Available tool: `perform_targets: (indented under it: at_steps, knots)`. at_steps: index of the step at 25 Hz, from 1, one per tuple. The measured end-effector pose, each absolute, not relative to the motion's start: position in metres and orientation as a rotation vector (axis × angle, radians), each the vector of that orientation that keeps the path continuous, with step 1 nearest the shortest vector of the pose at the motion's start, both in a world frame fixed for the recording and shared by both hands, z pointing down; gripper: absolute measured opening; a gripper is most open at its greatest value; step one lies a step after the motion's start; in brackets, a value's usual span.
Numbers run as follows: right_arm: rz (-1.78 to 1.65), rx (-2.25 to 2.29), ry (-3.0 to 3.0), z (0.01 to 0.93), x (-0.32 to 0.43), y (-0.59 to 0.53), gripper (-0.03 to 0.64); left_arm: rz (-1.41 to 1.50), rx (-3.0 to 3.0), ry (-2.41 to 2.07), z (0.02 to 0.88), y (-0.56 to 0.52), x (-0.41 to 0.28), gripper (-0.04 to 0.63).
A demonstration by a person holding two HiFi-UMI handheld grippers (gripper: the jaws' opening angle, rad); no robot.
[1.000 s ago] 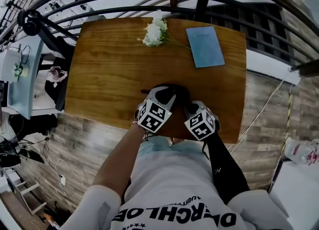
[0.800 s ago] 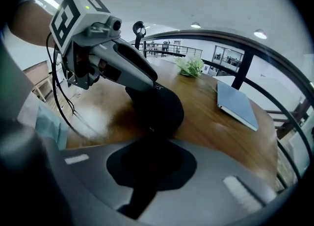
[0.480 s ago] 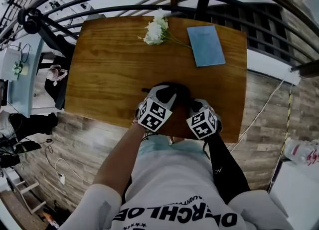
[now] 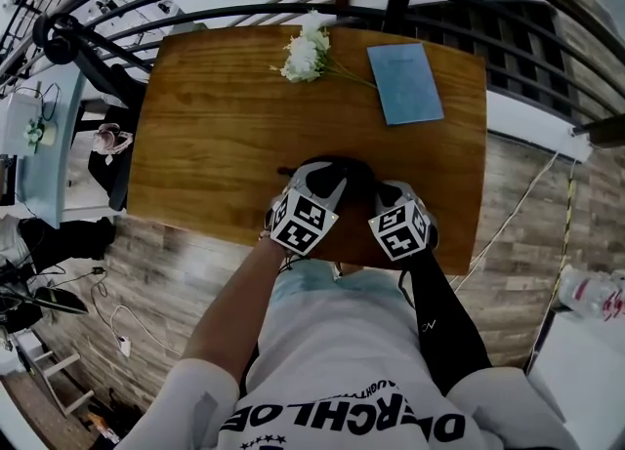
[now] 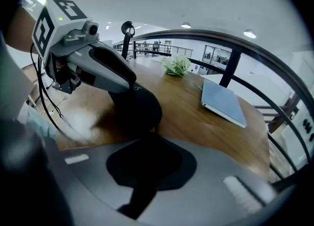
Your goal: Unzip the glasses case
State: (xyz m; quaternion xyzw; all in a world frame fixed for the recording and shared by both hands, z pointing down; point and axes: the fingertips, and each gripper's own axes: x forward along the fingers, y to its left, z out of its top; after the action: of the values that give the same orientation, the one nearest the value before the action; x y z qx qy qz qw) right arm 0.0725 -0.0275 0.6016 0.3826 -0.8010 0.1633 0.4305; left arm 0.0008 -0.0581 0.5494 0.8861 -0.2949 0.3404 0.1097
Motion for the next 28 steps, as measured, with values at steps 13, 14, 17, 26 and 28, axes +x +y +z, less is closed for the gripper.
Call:
perform_targets:
  at_steps: [13,14,17,26,28]
  knots:
    - [0.423,0.904,-2.032,0.599,0.074,-0.017,0.029,1.010,2.482,-0.721,0.564,-0.001,-0.003,0.012]
    - [0.421,0.894,-2.036,0.599,0.073,-0.014,0.029,1.025,2.467,-0.746,0.568,-0.001,-0.008,0.009]
    - [0.412,0.856,-2.051,0.600,0.067,-0.007,0.029,1.019,2.411,-0.859,0.575,-0.013,-0.025,0.008]
    - [0.330,0.669,-2.115,0.601,0.025,0.023,0.031,1.004,2.335,-1.021,0.578,-0.034,-0.056,0.003]
    - [0.323,0.646,-2.125,0.603,0.019,0.026,0.031,0.988,2.321,-1.051,0.576,-0.036,-0.061,0.005]
